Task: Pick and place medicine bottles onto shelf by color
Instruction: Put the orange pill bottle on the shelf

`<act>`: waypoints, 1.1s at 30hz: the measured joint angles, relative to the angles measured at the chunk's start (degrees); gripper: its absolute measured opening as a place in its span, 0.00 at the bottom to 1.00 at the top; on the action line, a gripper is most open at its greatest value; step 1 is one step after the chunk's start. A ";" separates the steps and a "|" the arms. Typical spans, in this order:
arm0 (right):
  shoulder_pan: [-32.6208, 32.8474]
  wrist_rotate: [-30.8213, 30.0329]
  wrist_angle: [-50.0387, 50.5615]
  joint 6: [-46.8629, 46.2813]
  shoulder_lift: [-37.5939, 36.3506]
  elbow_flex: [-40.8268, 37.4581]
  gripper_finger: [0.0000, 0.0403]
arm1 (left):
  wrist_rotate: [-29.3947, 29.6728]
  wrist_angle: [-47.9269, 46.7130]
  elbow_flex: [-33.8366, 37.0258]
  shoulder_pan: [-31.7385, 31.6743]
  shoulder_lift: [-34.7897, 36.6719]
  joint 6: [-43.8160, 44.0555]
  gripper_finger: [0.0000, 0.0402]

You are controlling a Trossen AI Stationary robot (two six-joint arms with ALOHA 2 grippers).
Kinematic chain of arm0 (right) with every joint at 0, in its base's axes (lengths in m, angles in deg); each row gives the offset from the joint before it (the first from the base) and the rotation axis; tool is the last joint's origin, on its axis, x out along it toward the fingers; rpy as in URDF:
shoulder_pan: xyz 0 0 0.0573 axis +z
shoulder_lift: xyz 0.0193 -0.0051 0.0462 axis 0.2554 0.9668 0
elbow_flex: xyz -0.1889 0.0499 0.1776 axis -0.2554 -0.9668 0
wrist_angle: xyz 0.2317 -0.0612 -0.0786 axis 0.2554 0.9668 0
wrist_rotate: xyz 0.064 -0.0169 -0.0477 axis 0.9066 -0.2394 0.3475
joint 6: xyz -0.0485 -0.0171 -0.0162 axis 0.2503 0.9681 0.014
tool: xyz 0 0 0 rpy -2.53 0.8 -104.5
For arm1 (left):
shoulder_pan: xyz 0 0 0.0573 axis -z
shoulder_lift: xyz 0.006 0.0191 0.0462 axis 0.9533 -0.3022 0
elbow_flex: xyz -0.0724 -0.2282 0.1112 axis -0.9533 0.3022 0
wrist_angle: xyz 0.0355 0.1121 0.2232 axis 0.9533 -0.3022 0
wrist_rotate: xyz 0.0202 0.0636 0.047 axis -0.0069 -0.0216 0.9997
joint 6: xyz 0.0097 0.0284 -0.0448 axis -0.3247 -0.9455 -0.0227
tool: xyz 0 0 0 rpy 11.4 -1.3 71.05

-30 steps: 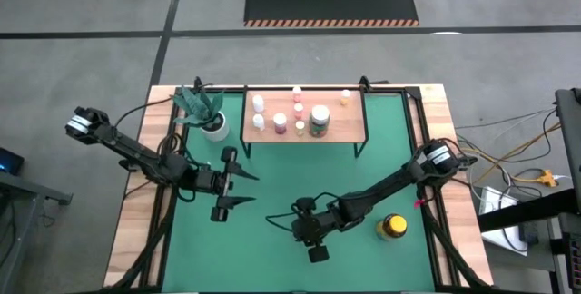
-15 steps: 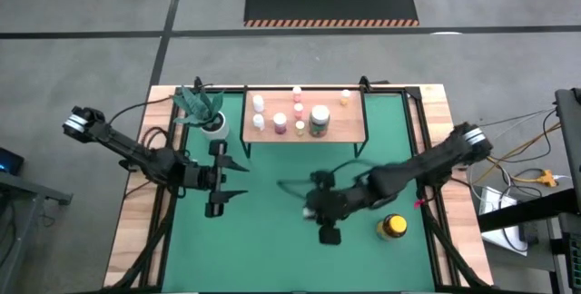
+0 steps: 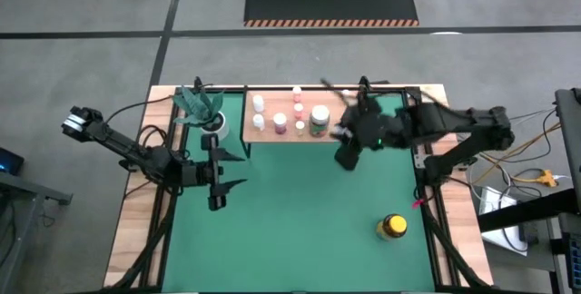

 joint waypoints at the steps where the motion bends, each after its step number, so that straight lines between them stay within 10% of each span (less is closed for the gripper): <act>1: -1.35 0.05 0.76 -0.74 -0.96 -1.00 0.27 | 0.54 -0.04 0.00 0.00 0.09 -0.83 0.51; 17: -19.69 9.95 -11.59 -1.14 -11.03 -28.51 0.27 | 3.48 -0.97 0.00 -0.02 0.81 -5.06 0.51; 33: -20.25 9.53 -14.27 -3.04 -10.28 -32.52 0.32 | 4.26 -0.92 0.02 -0.02 0.86 -5.02 0.51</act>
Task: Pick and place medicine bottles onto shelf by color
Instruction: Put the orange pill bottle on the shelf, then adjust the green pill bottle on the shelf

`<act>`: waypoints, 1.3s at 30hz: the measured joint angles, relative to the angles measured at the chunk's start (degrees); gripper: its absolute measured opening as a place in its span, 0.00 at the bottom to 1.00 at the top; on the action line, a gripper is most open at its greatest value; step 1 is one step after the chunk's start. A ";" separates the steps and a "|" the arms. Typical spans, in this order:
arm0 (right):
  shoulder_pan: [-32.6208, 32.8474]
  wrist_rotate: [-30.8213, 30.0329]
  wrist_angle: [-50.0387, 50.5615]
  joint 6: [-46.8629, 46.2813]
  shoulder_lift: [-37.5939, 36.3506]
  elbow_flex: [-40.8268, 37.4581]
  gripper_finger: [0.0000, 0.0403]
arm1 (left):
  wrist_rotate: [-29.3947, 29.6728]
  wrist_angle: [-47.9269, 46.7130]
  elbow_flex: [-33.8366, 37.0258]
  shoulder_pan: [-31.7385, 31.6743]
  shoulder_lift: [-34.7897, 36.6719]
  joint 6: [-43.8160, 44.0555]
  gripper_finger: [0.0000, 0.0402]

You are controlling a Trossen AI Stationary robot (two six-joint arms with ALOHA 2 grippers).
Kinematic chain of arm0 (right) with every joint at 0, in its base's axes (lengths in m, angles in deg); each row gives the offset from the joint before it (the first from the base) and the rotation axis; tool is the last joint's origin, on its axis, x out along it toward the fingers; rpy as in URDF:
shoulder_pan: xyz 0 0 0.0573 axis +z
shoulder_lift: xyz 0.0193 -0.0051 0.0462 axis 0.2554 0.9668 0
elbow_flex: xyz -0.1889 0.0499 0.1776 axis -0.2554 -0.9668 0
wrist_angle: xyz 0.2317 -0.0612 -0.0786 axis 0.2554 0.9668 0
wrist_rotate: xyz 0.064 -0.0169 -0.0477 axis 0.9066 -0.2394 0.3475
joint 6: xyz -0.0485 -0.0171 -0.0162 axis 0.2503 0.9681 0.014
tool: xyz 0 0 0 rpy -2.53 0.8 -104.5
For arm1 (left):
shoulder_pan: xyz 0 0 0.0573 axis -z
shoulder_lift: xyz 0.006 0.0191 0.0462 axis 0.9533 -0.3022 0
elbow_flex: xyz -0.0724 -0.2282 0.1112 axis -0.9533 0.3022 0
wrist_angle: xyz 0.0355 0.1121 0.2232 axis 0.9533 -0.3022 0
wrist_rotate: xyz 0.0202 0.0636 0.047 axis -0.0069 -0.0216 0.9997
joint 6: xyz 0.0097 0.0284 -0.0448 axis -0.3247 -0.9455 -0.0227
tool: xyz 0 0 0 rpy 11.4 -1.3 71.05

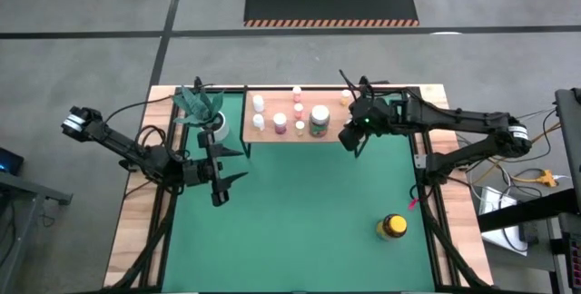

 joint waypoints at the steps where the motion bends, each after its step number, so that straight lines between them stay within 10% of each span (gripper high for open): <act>1: 0.00 -0.10 -0.07 -0.13 0.00 0.01 0.33 | 0.00 -0.01 0.00 0.00 0.02 0.00 0.51; 20: -0.13 -2.51 2.81 6.05 0.14 12.30 0.37 | -0.01 0.00 0.00 0.00 0.02 0.33 0.51; 39: 0.00 7.13 -20.39 26.13 11.35 13.65 0.10 | 0.00 0.00 0.00 0.00 0.02 -0.90 0.51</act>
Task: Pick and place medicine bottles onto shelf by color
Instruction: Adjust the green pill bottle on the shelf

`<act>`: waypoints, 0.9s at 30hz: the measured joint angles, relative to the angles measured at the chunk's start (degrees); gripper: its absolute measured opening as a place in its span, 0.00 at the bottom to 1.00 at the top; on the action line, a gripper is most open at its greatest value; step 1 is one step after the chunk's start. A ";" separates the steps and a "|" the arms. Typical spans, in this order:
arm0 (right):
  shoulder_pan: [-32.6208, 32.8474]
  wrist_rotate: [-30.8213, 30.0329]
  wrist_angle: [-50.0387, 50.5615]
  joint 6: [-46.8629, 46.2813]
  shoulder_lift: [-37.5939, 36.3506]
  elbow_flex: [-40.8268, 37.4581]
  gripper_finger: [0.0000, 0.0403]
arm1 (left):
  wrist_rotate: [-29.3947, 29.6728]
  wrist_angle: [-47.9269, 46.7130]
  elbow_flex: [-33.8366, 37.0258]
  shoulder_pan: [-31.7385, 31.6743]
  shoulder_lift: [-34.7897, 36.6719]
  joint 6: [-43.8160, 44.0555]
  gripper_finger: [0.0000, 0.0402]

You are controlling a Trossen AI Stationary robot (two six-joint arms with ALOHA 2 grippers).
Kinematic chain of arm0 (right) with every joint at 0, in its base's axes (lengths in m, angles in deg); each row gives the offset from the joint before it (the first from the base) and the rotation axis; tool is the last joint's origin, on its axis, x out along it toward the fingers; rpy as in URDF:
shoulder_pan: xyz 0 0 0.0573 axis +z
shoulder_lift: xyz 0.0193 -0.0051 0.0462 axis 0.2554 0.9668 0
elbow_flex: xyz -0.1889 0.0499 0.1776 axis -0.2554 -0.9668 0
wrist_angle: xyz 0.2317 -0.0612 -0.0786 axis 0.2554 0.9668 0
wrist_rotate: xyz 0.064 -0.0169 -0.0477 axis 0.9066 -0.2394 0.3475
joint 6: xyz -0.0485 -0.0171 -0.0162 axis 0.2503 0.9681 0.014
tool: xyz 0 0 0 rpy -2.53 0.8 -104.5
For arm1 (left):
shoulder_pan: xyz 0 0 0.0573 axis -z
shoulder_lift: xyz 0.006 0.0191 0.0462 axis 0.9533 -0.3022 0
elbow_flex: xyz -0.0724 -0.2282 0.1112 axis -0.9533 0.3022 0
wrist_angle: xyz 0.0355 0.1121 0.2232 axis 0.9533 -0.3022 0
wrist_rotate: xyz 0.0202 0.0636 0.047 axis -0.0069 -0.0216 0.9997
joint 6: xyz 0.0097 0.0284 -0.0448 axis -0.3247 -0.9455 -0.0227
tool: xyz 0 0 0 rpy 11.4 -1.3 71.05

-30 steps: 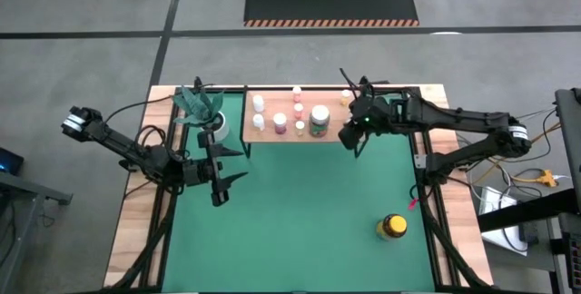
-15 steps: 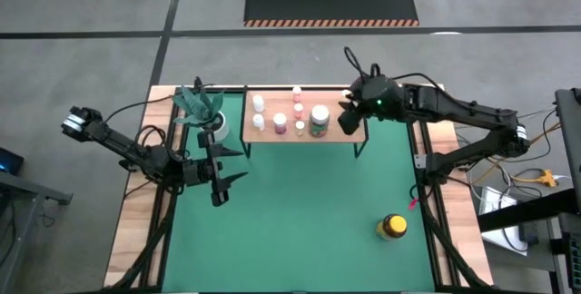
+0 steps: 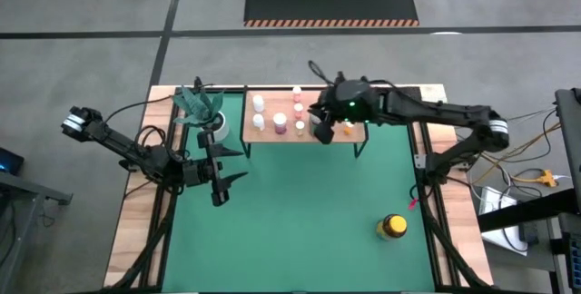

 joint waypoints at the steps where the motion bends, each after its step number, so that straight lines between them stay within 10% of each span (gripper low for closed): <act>1: 0.00 -0.46 0.45 0.19 0.54 -0.02 0.09 | 0.00 0.00 0.00 0.00 0.00 -0.04 0.51; 27: 0.01 -5.07 10.38 -2.21 -1.63 0.17 0.06 | 0.42 -0.01 0.00 0.00 0.00 -1.31 0.51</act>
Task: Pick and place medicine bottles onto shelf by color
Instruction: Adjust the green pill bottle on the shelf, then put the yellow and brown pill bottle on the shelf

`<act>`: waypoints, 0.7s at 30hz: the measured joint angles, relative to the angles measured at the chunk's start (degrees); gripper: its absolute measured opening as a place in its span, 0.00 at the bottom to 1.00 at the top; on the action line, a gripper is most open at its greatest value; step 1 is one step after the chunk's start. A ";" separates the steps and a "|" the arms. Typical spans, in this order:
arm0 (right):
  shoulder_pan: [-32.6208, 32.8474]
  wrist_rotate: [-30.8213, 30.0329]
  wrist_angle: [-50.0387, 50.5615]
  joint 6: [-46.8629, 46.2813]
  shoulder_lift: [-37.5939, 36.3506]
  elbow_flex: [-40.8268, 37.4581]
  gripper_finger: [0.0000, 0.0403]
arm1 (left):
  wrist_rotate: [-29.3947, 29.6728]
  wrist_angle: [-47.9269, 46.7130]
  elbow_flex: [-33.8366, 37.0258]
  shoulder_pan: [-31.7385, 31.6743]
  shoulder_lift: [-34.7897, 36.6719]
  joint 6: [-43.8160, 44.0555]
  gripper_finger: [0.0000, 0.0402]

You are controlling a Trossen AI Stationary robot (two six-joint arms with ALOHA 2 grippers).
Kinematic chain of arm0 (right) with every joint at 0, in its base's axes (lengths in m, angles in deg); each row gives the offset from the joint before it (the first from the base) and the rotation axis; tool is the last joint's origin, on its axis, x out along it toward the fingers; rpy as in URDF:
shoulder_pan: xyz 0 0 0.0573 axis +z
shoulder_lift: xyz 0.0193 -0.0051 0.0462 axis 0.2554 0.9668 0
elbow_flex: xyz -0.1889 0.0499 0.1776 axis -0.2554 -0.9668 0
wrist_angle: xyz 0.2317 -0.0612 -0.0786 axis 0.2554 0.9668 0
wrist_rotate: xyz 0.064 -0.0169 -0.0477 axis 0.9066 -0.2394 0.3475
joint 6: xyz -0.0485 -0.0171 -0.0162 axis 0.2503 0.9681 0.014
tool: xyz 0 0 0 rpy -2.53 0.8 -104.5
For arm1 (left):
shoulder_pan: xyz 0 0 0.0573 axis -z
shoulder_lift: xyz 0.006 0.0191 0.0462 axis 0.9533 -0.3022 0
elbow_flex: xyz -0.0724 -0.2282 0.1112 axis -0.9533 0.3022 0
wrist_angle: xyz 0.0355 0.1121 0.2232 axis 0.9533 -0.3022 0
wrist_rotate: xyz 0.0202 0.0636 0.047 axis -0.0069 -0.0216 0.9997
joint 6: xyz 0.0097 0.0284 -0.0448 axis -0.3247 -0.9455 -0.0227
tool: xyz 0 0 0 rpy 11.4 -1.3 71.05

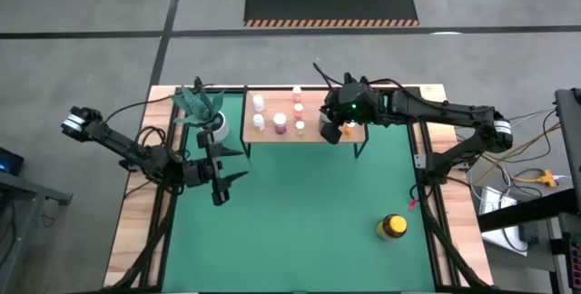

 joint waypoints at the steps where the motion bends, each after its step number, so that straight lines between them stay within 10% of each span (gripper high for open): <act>1: 0.01 0.00 0.42 0.01 -0.16 0.00 0.06 | 0.00 0.01 0.00 0.00 0.00 0.00 0.51; 13: 5.47 0.30 -6.78 7.06 -3.36 0.03 0.06 | -1.37 0.66 0.00 0.00 -0.78 5.37 0.51; 21: 20.85 0.29 -13.57 11.47 -5.39 -6.41 0.06 | -14.63 4.89 0.04 0.07 -10.26 24.60 0.51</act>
